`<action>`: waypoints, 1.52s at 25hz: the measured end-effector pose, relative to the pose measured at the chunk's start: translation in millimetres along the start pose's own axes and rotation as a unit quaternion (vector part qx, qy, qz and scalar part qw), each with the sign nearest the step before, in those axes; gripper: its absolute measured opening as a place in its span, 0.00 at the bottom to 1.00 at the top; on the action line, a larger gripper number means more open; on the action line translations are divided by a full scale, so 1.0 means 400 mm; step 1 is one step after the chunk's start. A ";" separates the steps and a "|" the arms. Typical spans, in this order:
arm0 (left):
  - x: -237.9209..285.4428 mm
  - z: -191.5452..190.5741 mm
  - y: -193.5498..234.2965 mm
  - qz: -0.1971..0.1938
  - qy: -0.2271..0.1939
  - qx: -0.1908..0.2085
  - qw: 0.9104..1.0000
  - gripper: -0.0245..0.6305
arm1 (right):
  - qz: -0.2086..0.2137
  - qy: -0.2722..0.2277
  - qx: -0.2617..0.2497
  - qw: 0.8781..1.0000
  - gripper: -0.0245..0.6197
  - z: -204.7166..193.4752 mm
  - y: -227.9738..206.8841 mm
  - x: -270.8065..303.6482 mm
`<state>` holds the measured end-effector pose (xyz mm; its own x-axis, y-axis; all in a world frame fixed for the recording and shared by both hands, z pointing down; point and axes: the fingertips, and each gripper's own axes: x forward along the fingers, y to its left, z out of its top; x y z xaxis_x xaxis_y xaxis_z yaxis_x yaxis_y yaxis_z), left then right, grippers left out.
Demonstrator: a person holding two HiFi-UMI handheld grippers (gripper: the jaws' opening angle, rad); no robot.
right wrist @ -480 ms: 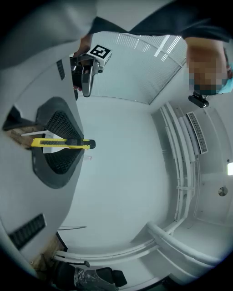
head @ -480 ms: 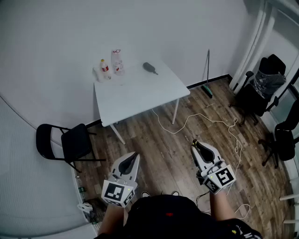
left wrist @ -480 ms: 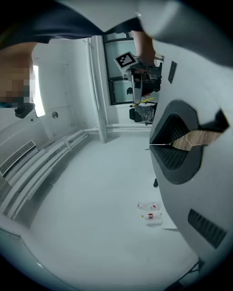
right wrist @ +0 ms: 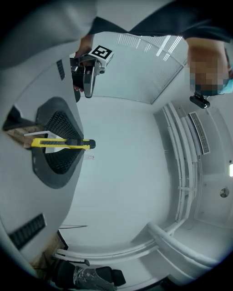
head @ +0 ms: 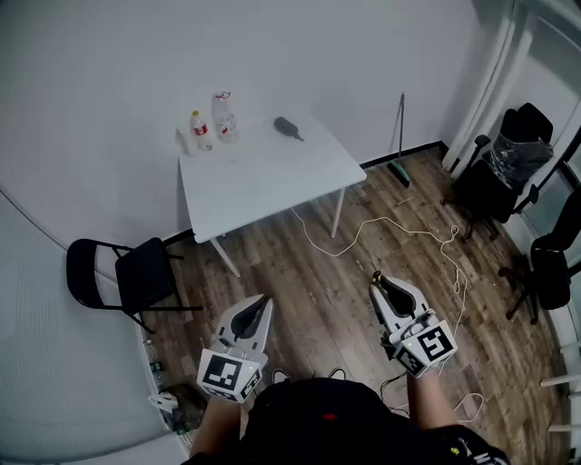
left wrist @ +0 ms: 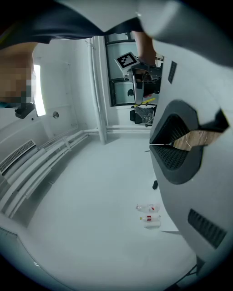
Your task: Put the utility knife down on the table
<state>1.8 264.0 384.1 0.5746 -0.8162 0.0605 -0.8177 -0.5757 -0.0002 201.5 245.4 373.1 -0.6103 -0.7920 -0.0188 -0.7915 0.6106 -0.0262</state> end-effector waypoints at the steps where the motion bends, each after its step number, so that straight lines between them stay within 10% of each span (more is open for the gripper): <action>1: 0.000 -0.001 -0.002 -0.001 -0.001 -0.001 1.000 0.07 | 0.001 0.000 0.001 1.000 0.15 -0.001 0.001 -0.001; 38: -0.091 -0.114 0.274 -0.005 0.018 -0.038 0.999 0.07 | -0.002 0.038 0.029 0.999 0.15 -0.095 0.174 0.233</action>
<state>-110.3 232.8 427.2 0.5818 -0.8077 0.0953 -0.8133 -0.5769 0.0757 88.2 214.3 407.7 -0.6088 -0.7913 0.0564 -0.7927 0.6040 -0.0831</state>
